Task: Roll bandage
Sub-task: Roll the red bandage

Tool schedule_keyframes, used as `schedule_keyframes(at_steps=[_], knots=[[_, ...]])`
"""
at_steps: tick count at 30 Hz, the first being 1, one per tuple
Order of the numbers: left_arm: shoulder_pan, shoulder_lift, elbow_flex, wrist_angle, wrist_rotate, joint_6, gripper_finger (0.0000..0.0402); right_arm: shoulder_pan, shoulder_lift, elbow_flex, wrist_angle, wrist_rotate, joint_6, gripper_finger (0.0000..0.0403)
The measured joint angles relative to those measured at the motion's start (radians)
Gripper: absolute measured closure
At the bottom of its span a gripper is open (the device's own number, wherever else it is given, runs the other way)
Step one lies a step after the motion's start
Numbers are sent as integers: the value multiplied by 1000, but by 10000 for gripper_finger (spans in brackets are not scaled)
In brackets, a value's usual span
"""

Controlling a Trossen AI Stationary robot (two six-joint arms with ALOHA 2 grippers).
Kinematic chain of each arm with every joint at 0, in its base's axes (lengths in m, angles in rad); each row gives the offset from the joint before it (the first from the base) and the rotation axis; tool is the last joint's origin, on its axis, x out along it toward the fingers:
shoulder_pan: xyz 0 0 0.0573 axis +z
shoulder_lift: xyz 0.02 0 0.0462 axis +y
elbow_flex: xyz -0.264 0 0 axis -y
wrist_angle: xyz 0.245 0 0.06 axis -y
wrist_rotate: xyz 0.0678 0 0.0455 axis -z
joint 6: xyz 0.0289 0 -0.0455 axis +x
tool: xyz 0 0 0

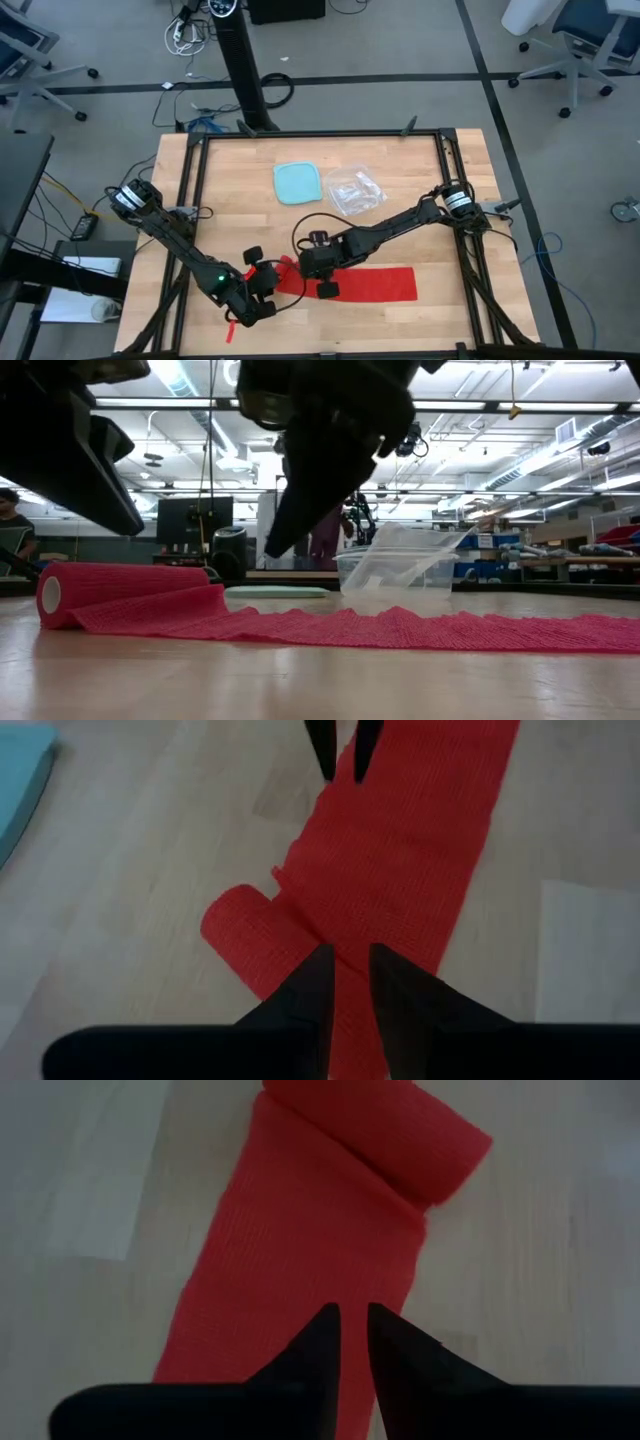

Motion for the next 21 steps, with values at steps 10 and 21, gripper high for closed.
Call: schedule_keyframes(at_steps=[10, 21], knots=[[32, 110, 2, 127, 56, 64, 330, -2, -87, -184, 180, 12, 36, 353], [78, 128, 1, 227, 98, 175, 330, 0, -97, -247, 267, 14, 83, 355]])
